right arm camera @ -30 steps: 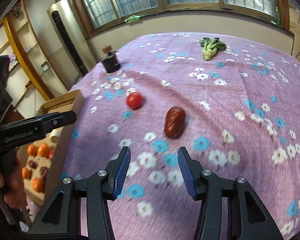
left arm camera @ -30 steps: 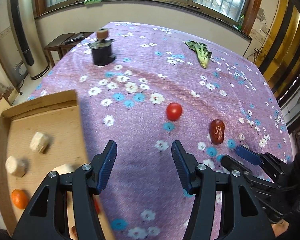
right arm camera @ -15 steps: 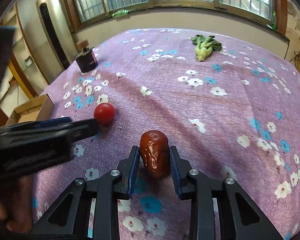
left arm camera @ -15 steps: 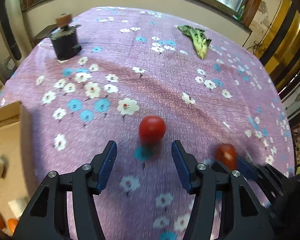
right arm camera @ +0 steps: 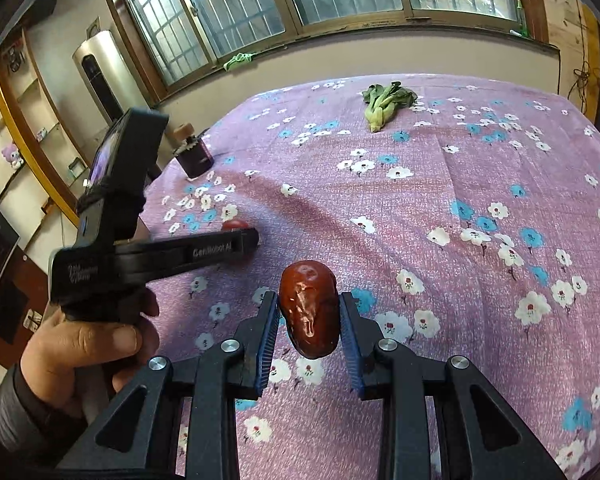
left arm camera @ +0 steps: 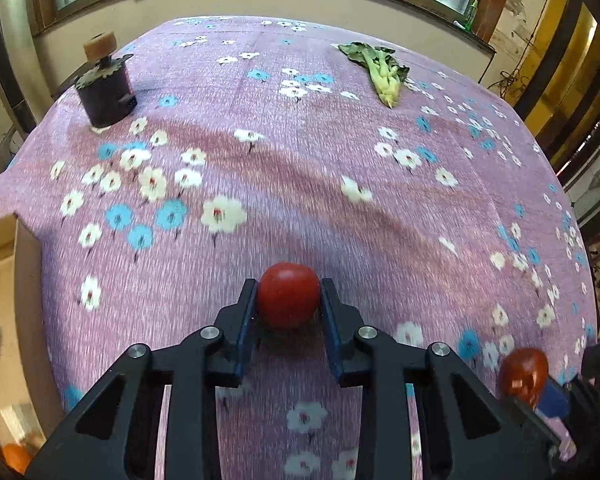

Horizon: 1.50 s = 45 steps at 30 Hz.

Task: Organize fruits
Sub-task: 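Carry the tomato with the left tool while the right tool carries the date to the tray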

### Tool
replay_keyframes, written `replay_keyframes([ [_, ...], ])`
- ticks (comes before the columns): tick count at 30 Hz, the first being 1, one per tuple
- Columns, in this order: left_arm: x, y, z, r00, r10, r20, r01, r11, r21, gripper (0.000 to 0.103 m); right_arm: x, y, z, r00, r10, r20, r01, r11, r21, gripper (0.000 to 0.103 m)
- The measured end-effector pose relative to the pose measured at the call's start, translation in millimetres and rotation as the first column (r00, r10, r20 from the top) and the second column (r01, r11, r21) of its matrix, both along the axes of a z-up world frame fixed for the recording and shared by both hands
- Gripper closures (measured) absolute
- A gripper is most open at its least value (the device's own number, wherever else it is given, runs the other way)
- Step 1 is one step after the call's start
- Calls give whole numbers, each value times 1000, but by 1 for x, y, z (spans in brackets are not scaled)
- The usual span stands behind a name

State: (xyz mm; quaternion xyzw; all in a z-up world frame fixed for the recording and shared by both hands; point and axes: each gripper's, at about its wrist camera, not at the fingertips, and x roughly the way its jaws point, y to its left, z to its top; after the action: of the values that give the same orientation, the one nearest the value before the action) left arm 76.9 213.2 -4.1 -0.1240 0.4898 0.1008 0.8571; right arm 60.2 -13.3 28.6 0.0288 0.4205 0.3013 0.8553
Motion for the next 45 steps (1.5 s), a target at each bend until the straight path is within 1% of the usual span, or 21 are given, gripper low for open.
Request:
replay_keyframes([
  [5, -28, -12, 11, 1000, -12, 19, 12, 1000, 13, 76, -8, -1, 4, 1000, 13, 2, -13, 1000, 6, 73],
  [8, -49, -15, 24, 999, -8, 48, 6, 1000, 30, 76, -16, -3, 8, 1000, 17, 8, -17, 1000, 12, 73],
  [13, -87, -10, 50, 993, 23, 113, -30, 997, 64, 76, -31, 1, 18, 999, 42, 24, -43, 999, 22, 73],
  [19, -128, 1, 72, 982, 57, 178, -72, 994, 81, 76, -55, 16, 35, 993, 96, 63, -98, 995, 28, 73],
  [24, -153, 7, 77, 978, 79, 193, -99, 991, 96, 76, -76, 32, 44, 985, 151, 84, -153, 988, 19, 73],
  [30, -177, 20, 79, 973, 116, 200, -142, 982, 121, 76, -95, 48, 50, 976, 196, 96, -200, 979, 30, 73],
  [37, -202, 36, 80, 965, 157, 211, -189, 972, 141, 76, -108, 64, 52, 967, 231, 106, -235, 972, 25, 73],
  [45, -218, 42, 80, 962, 167, 215, -204, 965, 162, 76, -117, 81, 53, 958, 264, 111, -268, 963, 20, 73],
])
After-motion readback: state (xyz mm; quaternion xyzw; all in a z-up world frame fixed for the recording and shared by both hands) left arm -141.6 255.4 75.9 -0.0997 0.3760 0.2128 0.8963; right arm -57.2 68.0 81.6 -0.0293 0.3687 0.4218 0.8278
